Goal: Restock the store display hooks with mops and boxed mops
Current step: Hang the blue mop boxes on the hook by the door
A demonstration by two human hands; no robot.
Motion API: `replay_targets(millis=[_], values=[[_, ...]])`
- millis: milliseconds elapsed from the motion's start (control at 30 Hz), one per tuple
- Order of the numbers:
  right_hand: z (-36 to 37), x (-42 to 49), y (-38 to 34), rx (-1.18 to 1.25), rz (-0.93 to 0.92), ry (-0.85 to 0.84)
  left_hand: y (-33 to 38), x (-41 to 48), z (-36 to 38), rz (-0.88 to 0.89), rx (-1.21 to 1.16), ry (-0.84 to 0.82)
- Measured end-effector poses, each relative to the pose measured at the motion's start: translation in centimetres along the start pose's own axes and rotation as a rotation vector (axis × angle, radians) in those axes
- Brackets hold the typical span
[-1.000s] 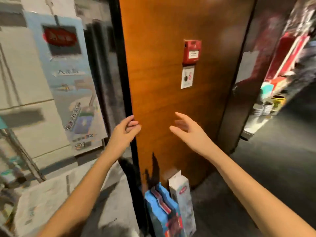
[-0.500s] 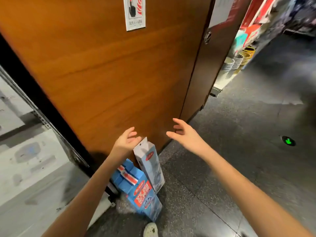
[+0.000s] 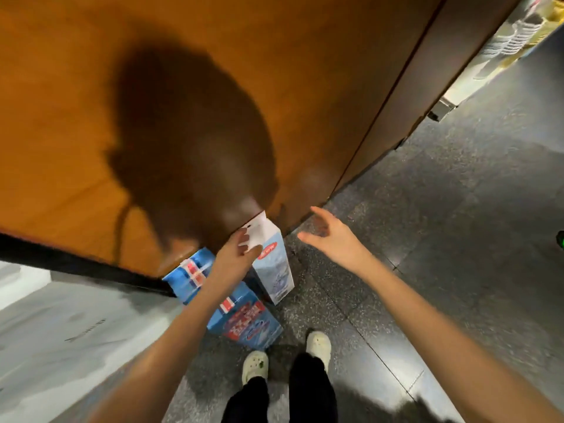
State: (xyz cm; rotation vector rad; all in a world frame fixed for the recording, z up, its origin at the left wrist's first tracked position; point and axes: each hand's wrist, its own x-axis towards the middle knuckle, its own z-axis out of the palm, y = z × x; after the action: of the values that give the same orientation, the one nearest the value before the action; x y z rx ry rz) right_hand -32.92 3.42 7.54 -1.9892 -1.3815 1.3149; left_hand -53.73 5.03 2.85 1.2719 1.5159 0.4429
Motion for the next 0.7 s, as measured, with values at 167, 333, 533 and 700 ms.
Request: replay_targets(millis=[167, 333, 533, 700], values=[[1.7, 8.1, 6.7, -0.032, 0.02, -0.111, -5.0, 4.4, 5.5, -0.054, -0.157, 0.095], [5.9, 16.5, 14.8, -0.12, 0.025, -0.235, -11.8, 10.4, 12.6, -0.063, -0.235, 0.329], [11.5, 24.5, 21.3, -0.126, -0.03, -0.334, -18.6, 16.3, 16.2, -0.129, -0.203, 0.694], [14.5, 28.2, 22.5, -0.043, -0.107, -0.387, -21.7, 18.9, 17.0, -0.169, -0.473, 0.602]])
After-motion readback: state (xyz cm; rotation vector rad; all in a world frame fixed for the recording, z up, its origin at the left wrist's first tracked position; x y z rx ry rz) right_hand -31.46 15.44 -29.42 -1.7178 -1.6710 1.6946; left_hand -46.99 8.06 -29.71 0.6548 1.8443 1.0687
